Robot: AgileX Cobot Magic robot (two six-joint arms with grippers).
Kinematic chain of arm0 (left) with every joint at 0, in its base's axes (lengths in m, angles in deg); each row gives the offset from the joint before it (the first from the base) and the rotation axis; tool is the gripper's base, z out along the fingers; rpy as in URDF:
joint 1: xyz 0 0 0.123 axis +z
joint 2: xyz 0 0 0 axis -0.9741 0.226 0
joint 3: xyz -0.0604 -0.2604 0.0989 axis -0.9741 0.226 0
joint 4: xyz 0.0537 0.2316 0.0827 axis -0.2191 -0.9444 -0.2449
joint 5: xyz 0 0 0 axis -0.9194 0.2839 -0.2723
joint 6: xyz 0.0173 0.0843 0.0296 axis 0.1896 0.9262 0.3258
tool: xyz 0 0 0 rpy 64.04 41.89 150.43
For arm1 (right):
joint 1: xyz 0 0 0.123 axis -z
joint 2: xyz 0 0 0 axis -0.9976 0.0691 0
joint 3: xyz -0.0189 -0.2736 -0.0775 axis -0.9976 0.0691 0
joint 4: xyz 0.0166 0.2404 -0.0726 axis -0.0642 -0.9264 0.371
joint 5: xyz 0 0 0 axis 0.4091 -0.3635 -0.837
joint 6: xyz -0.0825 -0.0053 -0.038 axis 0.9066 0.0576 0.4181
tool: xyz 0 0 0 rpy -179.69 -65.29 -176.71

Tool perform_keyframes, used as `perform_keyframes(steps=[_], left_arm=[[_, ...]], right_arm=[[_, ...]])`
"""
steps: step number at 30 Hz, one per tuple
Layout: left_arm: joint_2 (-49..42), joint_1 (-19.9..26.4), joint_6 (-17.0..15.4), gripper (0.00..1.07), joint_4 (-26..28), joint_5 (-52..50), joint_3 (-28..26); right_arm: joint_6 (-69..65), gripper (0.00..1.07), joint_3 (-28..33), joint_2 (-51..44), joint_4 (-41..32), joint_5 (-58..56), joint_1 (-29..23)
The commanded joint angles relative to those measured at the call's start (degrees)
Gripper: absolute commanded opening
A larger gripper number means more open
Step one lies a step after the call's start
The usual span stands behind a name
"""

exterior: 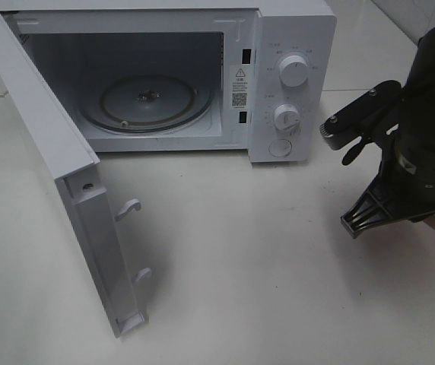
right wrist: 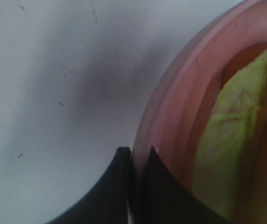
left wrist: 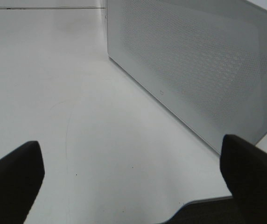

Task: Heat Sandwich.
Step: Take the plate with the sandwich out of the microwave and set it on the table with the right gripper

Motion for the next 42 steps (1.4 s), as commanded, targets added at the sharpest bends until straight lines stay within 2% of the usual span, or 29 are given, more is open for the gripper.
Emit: perform_keyframes(steps=[1,16,28,42], left_arm=[[-0.34,0.29,-0.23,0.97,0.4,-0.8,0.11],[-0.34,0.29,-0.23,0.97,0.4,-0.8,0.11],[-0.34,0.29,-0.23,0.97,0.4,-0.8,0.11],[-0.34,0.29,-0.23,0.97,0.4,-0.8,0.11]], right_arm=[[-0.52,0.0,0.52,0.74,3.21,1.78,0.29],[-2.92,0.01,6.02,0.92,5.73,9.17,6.99],[-3.95,0.01,6.36,6.93,6.59,12.66,7.68],[-12.66,0.03,6.36,10.94,14.73,17.13,7.68]])
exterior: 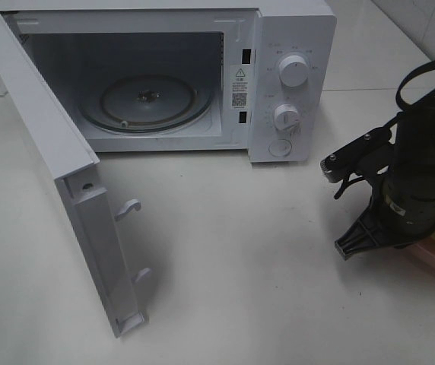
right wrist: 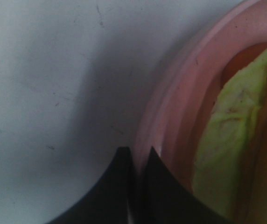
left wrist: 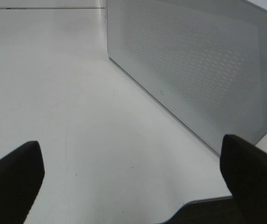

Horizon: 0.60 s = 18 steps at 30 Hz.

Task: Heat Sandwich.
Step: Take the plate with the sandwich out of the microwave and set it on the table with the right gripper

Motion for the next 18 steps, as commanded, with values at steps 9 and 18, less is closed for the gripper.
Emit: perform_keyframes(steps=[9,18], left_arm=[[-0.34,0.29,-0.23,0.97,0.4,-0.8,0.11],[-0.34,0.29,-0.23,0.97,0.4,-0.8,0.11]], right_arm=[[-1.78,0.03,0.17,1.15,5.44,0.74,0.29],[-1.95,0.04,0.11,4.41,5.79,1.09,0.29]])
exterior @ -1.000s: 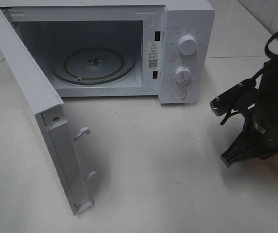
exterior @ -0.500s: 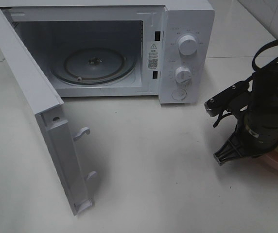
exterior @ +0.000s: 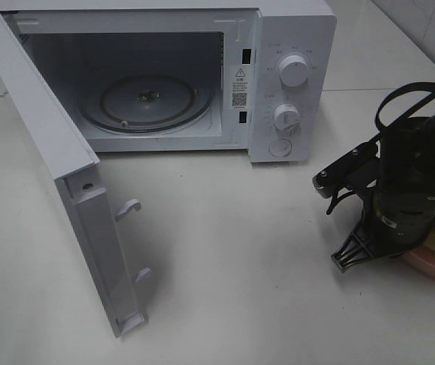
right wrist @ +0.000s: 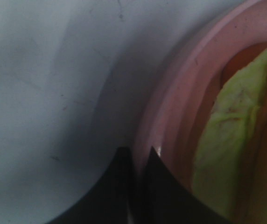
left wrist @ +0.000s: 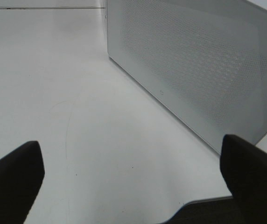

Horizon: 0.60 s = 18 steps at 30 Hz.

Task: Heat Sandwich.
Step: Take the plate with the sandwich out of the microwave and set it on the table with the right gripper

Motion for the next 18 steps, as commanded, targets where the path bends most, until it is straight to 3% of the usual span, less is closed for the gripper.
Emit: perform_keyframes(steps=[1,18], left_arm=[[-0.34,0.29,-0.23,0.97,0.4,-0.8,0.11],[-0.34,0.29,-0.23,0.97,0.4,-0.8,0.11]], right_arm=[[-0.52,0.04,0.06,-0.11,2.23,-0.97,0.29],[-0.46,0.08,0.11,-0.11,3.32,0.34,0.29]])
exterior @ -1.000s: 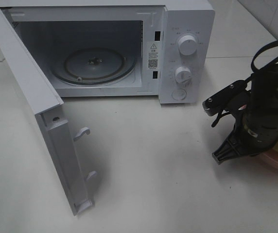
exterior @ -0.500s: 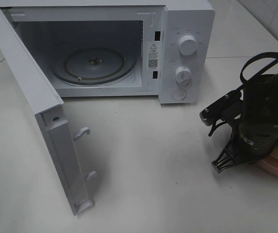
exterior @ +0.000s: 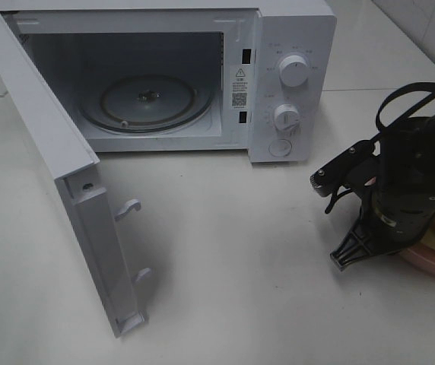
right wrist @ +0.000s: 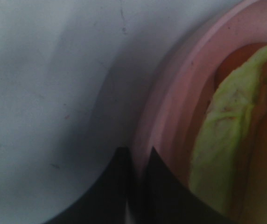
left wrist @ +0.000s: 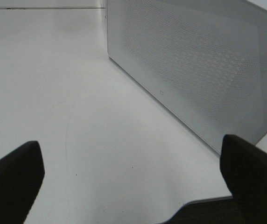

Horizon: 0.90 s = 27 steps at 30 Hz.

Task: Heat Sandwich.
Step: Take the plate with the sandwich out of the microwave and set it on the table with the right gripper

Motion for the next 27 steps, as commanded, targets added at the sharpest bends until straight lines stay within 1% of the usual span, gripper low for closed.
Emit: perform_keyframes(steps=[1,5,6,8,9,11,12,13,14,15,16,18,19,20,21,23,25,26,27], left_arm=[[-0.34,0.29,-0.23,0.97,0.4,-0.8,0.11],[-0.34,0.29,-0.23,0.97,0.4,-0.8,0.11],[-0.34,0.29,-0.23,0.97,0.4,-0.8,0.11],[-0.34,0.29,-0.23,0.97,0.4,-0.8,0.11],[-0.34,0.29,-0.23,0.97,0.4,-0.8,0.11],[-0.34,0.29,-0.23,0.97,0.4,-0.8,0.11],[-0.34,0.29,-0.23,0.97,0.4,-0.8,0.11],[-0.34,0.29,-0.23,0.97,0.4,-0.8,0.11],[-0.34,0.29,-0.23,0.97,0.4,-0.8,0.11],[-0.34,0.29,-0.23,0.97,0.4,-0.8,0.11],[-0.34,0.29,-0.23,0.97,0.4,-0.8,0.11],[-0.34,0.29,-0.23,0.97,0.4,-0.8,0.11],[-0.34,0.29,-0.23,0.97,0.4,-0.8,0.11],[-0.34,0.29,-0.17,0.97,0.4,-0.8,0.11],[-0.34,0.29,-0.17,0.97,0.4,-0.8,0.11],[-0.34,0.29,-0.23,0.97,0.4,-0.8,0.11],[-0.34,0.29,-0.23,0.97,0.4,-0.8,0.11],[-0.34,0.29,-0.23,0.97,0.4,-0.8,0.11],[-0.34,0.29,-0.23,0.97,0.4,-0.8,0.11]], right_arm=[[-0.4,0.09,0.11,0.0,1.49,-0.69,0.29],[-0.46,0.13,0.11,0.11,1.15,-1.09,0.29],[-0.46,0.17,0.11,0.11,0.29,-1.09,0.29],[-0.46,0.19,0.11,0.11,-0.06,-1.09,0.29],[-0.46,0.22,0.11,0.11,-0.34,-1.09,0.29],[-0.4,0.33,0.11,0.11,-1.43,-1.09,0.29],[-0.4,0.33,0.11,0.11,-1.43,-1.09,0.29],[-0.4,0.36,0.11,0.11,-1.66,-0.97,0.29],[-0.4,0.4,0.11,0.11,-1.83,-0.92,0.29],[-0.34,0.47,0.06,-0.17,-2.29,-0.97,0.29],[-0.34,0.47,0.06,-0.17,-2.29,-0.97,0.29],[0.34,0.53,0.06,-0.74,-3.09,-0.92,0.29],[1.38,0.57,0.06,-1.55,-3.95,-0.8,0.29],[2.18,0.6,0.06,-1.89,-4.53,-0.74,0.23],[2.18,0.6,0.06,-1.89,-4.53,-0.74,0.23],[4.24,0.65,0.06,-2.64,-5.9,-0.74,0.23],[7.56,0.73,0.11,-3.67,-8.25,-0.86,0.23],[7.56,0.73,0.11,-3.67,-8.25,-0.86,0.23],[8.65,0.76,0.11,-4.01,-9.11,-0.86,0.23]])
